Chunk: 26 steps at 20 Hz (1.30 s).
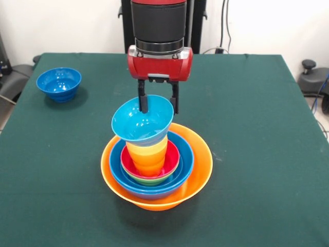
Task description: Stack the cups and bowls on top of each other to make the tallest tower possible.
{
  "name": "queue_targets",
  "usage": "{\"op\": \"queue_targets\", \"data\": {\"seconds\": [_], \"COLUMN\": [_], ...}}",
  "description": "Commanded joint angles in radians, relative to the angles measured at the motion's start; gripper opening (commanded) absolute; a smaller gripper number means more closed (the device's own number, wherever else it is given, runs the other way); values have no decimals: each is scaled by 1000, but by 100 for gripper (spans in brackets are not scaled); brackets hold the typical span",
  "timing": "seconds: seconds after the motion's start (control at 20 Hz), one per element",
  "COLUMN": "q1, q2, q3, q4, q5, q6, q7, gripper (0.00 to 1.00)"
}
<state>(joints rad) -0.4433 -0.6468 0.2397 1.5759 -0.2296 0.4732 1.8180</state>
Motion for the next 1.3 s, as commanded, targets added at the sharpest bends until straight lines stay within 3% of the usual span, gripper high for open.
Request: {"op": "queue_targets", "data": {"seconds": [0.05,0.35,0.9,1.3], "q1": [-5,-7,-30,-35], "q2": [10,2,-101,-110], "q3": [68,72,117,126], "q4": [47,50,101,95], "q5": [-31,-24,45,62], "q6": [24,39,162,186], "q7": [-19,-21,-29,-32], "gripper": [100,100,100,100]}}
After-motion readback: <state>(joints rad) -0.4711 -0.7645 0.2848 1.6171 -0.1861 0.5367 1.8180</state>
